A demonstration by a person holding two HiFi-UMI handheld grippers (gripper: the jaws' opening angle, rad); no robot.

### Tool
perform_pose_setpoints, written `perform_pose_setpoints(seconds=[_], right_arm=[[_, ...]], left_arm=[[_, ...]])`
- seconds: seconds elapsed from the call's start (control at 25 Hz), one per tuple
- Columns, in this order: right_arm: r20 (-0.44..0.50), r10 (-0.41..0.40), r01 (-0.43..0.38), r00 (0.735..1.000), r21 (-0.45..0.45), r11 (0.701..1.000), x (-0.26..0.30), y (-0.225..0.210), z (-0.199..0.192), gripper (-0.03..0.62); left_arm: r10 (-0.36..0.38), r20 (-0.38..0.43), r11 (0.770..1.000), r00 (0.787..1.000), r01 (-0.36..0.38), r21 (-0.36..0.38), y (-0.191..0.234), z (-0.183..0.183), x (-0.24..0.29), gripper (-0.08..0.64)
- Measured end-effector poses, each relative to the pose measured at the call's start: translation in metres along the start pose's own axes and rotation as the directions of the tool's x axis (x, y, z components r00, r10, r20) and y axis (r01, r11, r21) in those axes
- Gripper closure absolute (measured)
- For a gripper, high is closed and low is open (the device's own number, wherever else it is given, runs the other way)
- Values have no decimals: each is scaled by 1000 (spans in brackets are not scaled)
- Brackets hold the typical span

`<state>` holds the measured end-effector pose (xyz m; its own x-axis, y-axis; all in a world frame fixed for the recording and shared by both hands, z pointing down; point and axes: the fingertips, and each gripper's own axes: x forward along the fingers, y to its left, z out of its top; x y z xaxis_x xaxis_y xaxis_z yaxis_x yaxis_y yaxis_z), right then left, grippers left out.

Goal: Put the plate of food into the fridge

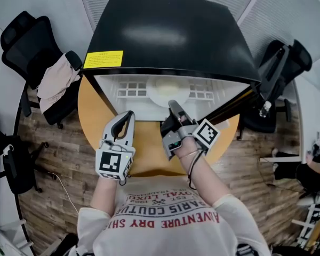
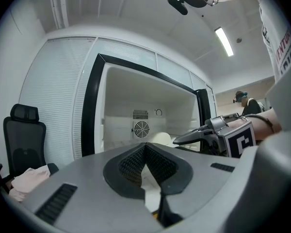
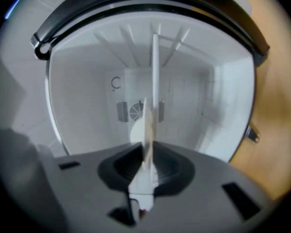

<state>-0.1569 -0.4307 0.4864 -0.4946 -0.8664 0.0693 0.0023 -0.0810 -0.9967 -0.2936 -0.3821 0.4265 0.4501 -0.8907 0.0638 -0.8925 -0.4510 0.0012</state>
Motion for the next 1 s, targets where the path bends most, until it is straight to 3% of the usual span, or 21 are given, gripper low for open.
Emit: perform_pose_setpoints(seconds=[0.16, 0.32, 0.64, 0.88, 0.96, 1.0], right_arm=[[9, -24, 24, 1000, 6, 1000, 6, -9, 2, 438], [12, -35, 35, 999, -2, 999, 13, -14, 5, 406], [-7, -26, 26, 1000, -32, 999, 15, -12, 4, 399], [-58, 26, -32, 998, -90, 995, -4, 3, -11, 395], [-80, 30, -41, 996, -143, 989, -14, 6, -16, 529], [-94, 32, -49, 995, -187, 981, -19, 8, -18, 551]], left_arm=[[-6, -1, 1000, 1000, 6, -7, 3, -3, 7, 531], [-7, -12, 1000, 1000, 6, -11, 6, -6, 11, 531], [-9, -19, 1000, 1000, 9, -16, 5, -9, 12, 531], [-20, -12, 1000, 1000, 20, -12, -4, -7, 7, 531], [-27, -10, 1000, 1000, 27, -10, -9, -7, 5, 531], [-31, -10, 999, 999, 31, -8, -11, -7, 4, 531]])
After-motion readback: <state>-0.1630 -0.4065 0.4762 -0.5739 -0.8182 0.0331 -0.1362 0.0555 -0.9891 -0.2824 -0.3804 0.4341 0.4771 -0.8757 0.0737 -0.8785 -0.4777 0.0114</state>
